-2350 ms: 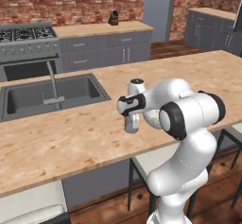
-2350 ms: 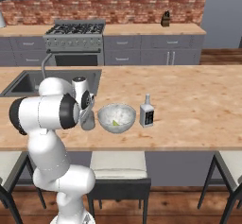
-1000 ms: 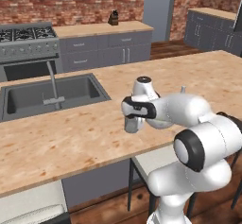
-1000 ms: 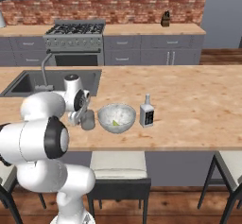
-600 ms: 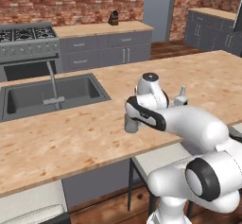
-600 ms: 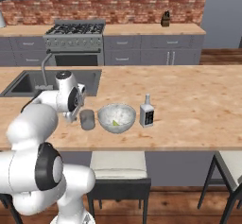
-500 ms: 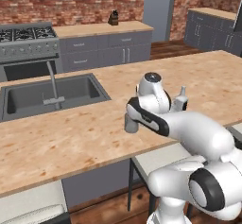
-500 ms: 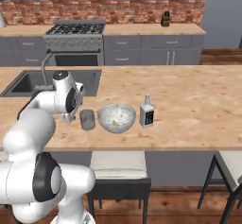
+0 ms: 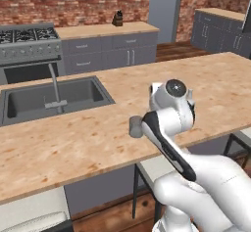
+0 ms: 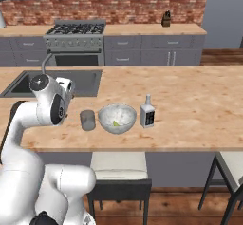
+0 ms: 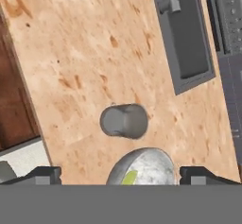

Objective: There is a bowl on the dining counter. Grab a lemon wedge from the fridge and place it in the bowl. Then get the liquor bottle and glass cup from the cabinet and place them next to the bowl.

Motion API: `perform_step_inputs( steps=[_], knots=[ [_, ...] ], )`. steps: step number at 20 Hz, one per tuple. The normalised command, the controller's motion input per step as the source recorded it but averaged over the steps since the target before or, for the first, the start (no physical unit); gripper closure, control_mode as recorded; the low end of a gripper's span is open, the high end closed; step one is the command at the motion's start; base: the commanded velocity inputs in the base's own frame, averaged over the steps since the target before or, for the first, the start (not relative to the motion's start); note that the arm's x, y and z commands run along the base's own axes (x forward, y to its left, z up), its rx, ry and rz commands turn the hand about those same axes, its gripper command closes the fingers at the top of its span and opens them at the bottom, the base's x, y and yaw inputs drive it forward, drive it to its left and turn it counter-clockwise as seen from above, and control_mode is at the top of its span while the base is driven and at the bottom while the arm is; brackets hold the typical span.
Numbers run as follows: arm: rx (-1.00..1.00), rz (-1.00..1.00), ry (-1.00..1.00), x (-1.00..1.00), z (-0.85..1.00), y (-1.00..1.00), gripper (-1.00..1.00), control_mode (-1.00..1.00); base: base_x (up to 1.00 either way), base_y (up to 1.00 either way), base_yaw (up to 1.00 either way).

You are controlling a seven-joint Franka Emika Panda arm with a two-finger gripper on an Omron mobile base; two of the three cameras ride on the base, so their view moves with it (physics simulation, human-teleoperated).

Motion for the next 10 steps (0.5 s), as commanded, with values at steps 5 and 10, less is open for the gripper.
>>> perform_step_inputs(
  steps=[5,10],
  knots=[
    [0.00,0.05,-0.30,-0.77,0.74,-0.04,-1.00,-1.00,0.00,0.00,0.00],
    [0.00,0.05,-0.31,-0.78,0.69,-0.05,-1.00,-1.00,0.00,0.00,0.00]
  ],
)
